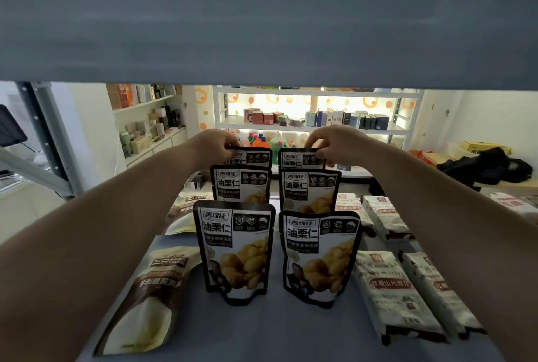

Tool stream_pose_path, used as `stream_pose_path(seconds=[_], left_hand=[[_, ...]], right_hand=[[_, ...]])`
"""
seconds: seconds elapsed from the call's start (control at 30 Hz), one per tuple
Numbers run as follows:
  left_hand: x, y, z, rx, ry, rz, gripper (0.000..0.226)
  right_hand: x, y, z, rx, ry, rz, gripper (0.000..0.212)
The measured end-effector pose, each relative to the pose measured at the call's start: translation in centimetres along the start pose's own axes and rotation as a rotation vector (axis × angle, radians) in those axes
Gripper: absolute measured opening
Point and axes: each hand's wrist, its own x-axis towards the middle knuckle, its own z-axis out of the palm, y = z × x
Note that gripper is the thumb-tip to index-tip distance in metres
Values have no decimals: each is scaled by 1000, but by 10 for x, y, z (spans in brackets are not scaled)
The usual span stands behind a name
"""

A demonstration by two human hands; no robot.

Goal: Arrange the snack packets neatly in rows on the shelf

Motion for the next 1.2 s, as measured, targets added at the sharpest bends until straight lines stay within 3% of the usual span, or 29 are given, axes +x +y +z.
stream_pose_path(seconds=[0.13,0.33,0.5,0.67,0.97,1.2], left_hand=[[-7,2,-1,0,-11,6,26],[-47,15,-24,-49,255,15,37],[-113,44,-29,67,177,131,59],[-159,63,-33,213,148,219,75],[-227,86,-12,347,218,383,74],[-293,100,27,425,202,318,78]], right_hand=[[-2,0,-1,-57,-23,-5,34],[-47,-22,-11,-64,156,-79,39],[-114,-63,-4,-51,147,-162,50],[-161,-101,8,-241,174,-104,76],[-235,-152,65,-345,339,-97,74],[-297,-147,112,-375,346,-152,69]])
